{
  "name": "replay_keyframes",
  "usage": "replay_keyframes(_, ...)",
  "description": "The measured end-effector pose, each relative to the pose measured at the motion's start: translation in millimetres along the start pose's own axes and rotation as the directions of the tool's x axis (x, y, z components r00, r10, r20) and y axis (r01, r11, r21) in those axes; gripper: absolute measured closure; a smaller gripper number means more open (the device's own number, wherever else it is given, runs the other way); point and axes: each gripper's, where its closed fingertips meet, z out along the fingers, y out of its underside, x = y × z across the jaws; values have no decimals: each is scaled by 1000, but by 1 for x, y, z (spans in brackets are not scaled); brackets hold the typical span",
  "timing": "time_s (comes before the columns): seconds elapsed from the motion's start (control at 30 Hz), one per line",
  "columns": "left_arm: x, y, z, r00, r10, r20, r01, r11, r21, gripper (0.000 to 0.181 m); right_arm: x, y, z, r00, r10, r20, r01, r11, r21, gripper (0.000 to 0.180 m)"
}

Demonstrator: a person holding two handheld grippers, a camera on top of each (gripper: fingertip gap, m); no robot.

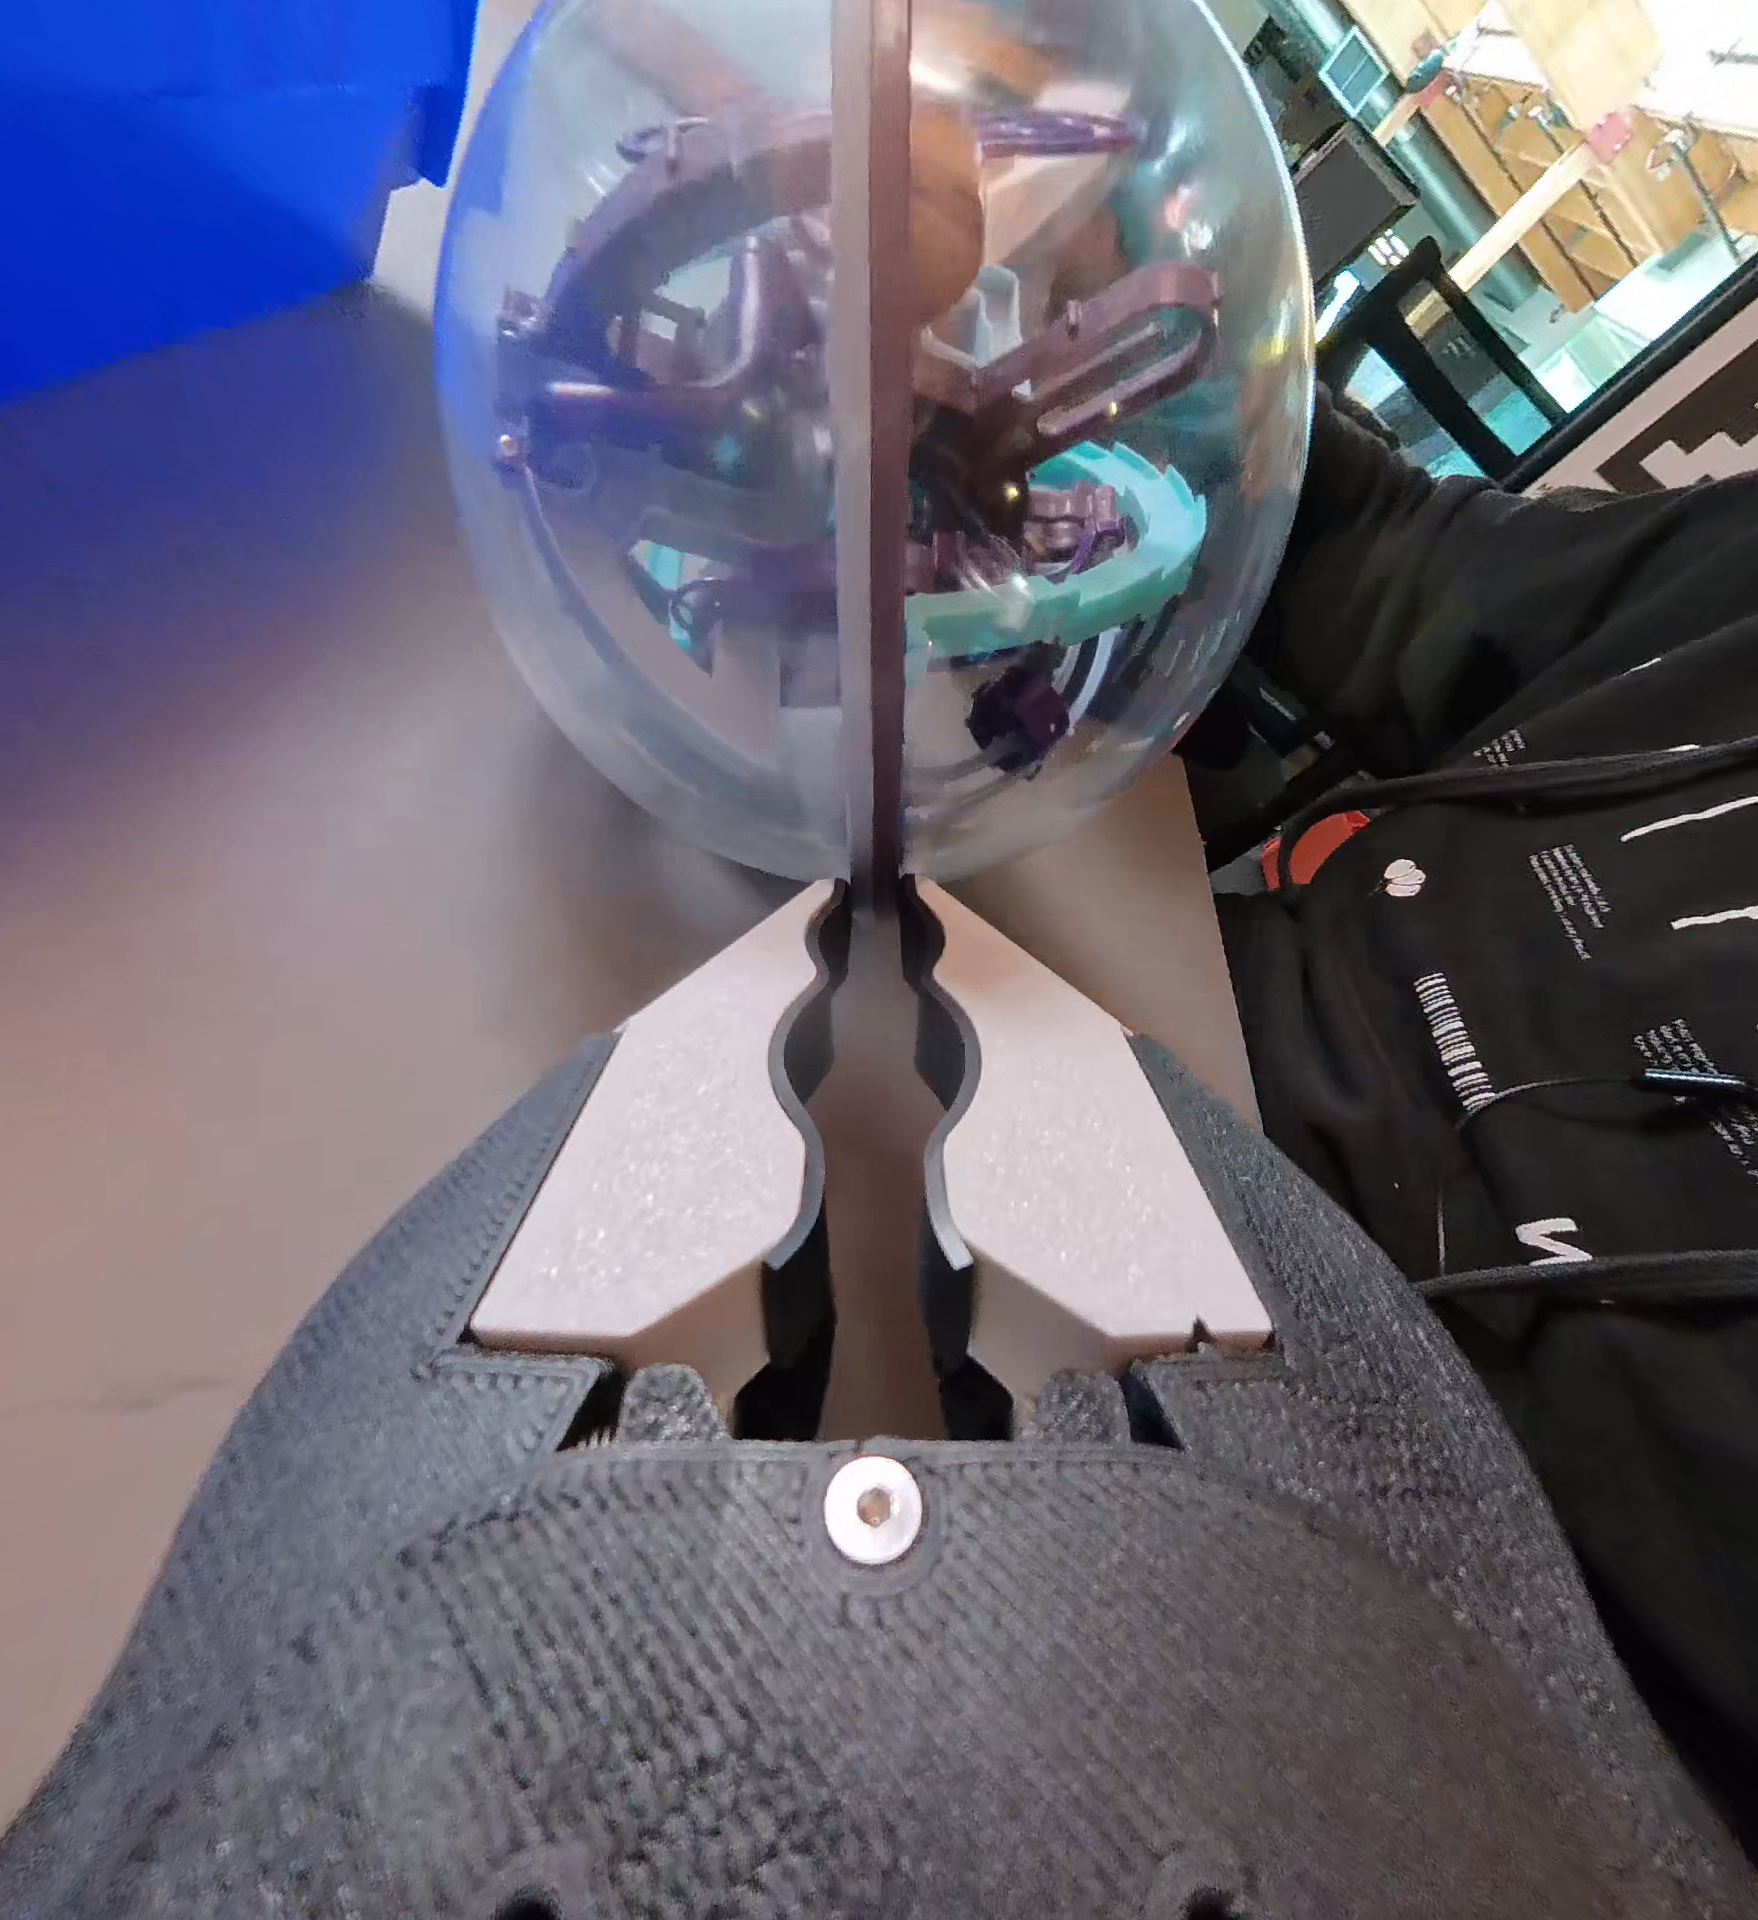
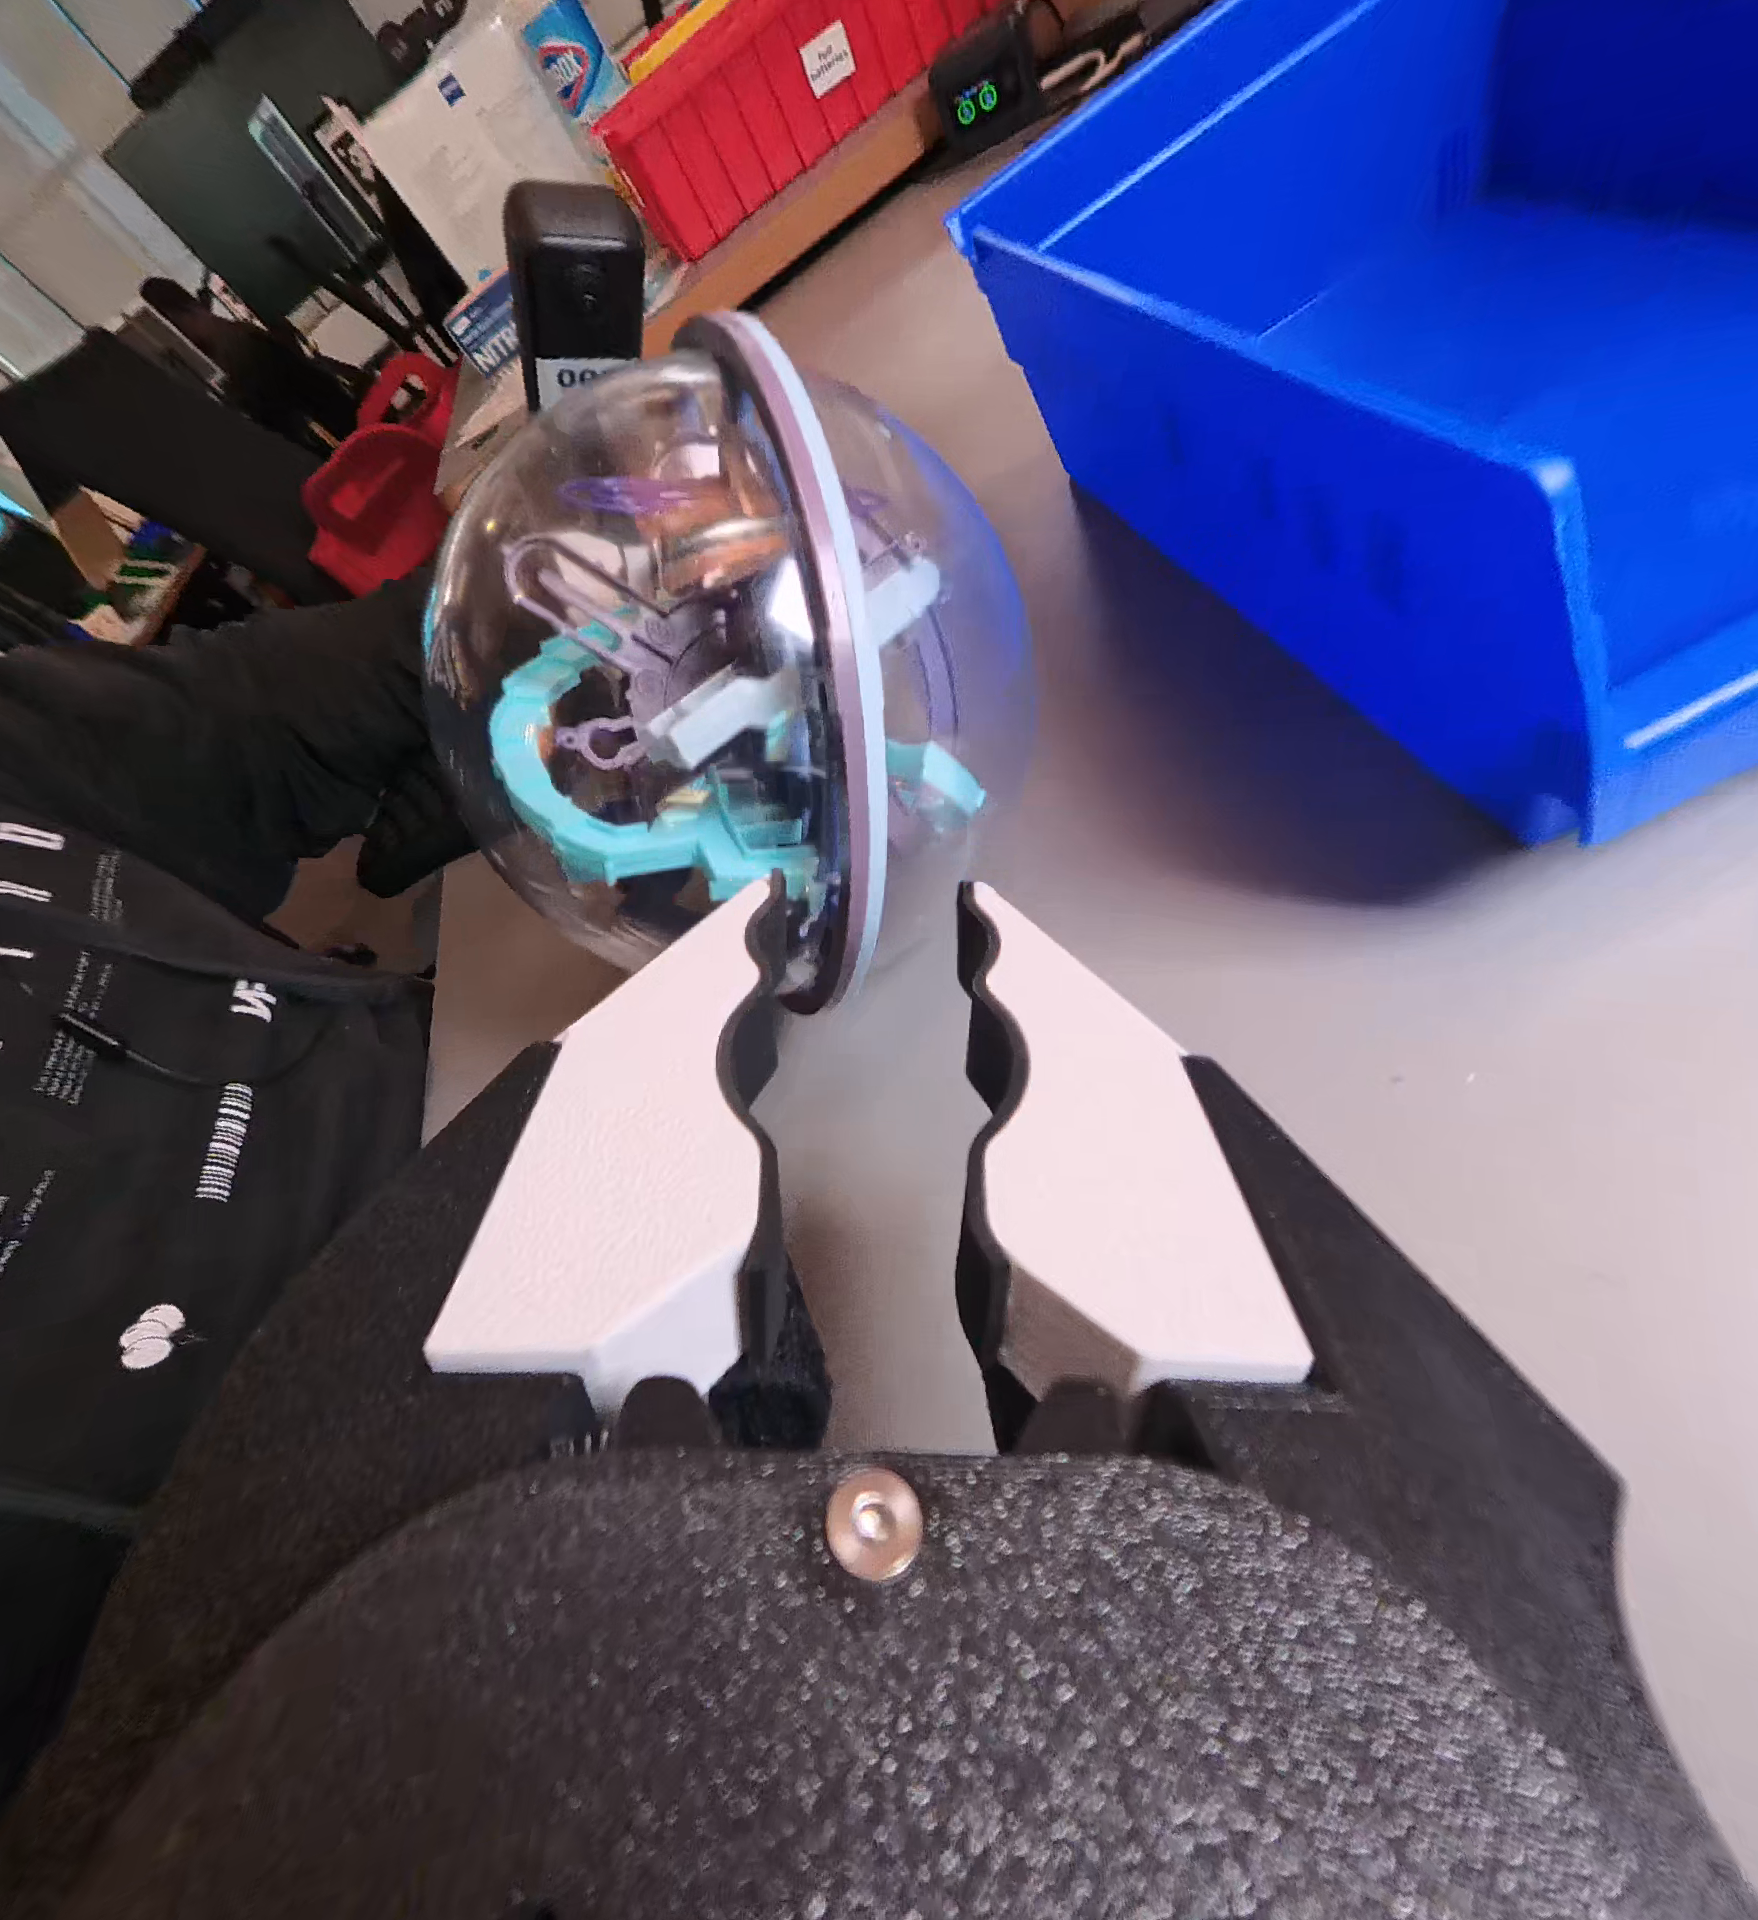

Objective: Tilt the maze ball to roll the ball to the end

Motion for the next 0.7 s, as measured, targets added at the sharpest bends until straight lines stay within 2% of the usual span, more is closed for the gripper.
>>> replay_keyframes(0.23, 2, -8, -7, 1000, -17, -25, 18, 998, 52, 166, -5, 5, 18, 998, 15, 65, -15, 1000, 4, 153)
replay_keyframes(0.33, -6, -12, -10, 1000, -23, 18, 21, 997, 74, 163, 0, 0, 21, 997, 34, 71, -36, 999, 28, 160)
replay_keyframes(0.43, -6, -12, -10, 1000, -29, 10, 28, 996, 81, 168, 7, -3, 23, 996, 64, 67, -68, 996, 51, 170)
replay_keyframes(0.5, -7, -11, -9, 999, -43, 10, 42, 996, 78, 168, 10, -6, 24, 994, 82, 73, -88, 993, 77, 179)
replay_keyframes(0.7, -12, -2, -5, 998, -49, 40, 47, 998, 32, 168, 6, -14, 23, 994, 56, 93, -68, 990, 126, 180)
